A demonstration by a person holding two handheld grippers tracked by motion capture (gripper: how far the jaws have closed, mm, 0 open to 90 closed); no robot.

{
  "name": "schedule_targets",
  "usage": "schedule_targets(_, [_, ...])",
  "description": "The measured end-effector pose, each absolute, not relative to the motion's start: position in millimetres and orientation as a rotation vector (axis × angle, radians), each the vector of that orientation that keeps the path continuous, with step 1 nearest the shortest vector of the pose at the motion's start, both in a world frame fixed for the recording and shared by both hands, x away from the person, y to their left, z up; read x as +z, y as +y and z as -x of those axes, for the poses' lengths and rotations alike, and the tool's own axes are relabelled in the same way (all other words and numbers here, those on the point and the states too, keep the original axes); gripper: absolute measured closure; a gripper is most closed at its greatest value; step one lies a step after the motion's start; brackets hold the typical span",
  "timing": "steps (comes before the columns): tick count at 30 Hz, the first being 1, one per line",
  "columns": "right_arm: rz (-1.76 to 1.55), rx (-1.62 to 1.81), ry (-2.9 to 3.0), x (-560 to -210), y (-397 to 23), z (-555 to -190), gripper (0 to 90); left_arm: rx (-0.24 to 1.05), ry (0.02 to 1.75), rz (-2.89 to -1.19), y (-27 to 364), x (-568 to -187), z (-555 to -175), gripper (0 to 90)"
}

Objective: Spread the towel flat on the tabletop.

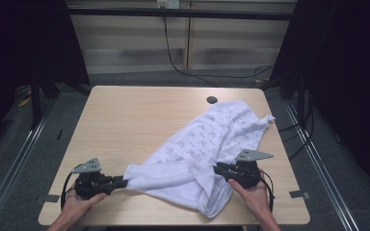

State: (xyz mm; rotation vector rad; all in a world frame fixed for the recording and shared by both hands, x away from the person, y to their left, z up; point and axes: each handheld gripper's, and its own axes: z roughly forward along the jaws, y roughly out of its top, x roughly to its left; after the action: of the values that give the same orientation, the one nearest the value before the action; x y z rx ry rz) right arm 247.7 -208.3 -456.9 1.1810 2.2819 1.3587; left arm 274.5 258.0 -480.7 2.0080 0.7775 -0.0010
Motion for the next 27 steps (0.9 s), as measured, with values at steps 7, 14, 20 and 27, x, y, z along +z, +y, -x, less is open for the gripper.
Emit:
schedule_targets(7, [-1.092, 1.343, 2.393, -460.5, -156.6, -270.6, 63.6, 0.055, 0.850, -1.942, 257.0, -473.3, -316.2, 69.6])
schedule_targets(14, [-1.161, 1.252, 2.469, -492.6, -146.5, -293.1, 50.1, 0.066, 0.931, -1.906, 255.6, -483.6, -337.3, 64.3])
schedule_targets(20, [-1.097, 1.153, 2.483, -499.7, -139.0, -284.7, 66.5, 0.050, 0.930, -1.995, 247.4, -499.8, -337.0, 58.5])
schedule_targets(27, [-1.124, 1.190, 2.468, -495.6, -147.9, -279.3, 87.2, 0.016, 0.889, -2.050, 239.7, -506.7, -330.8, 47.0])
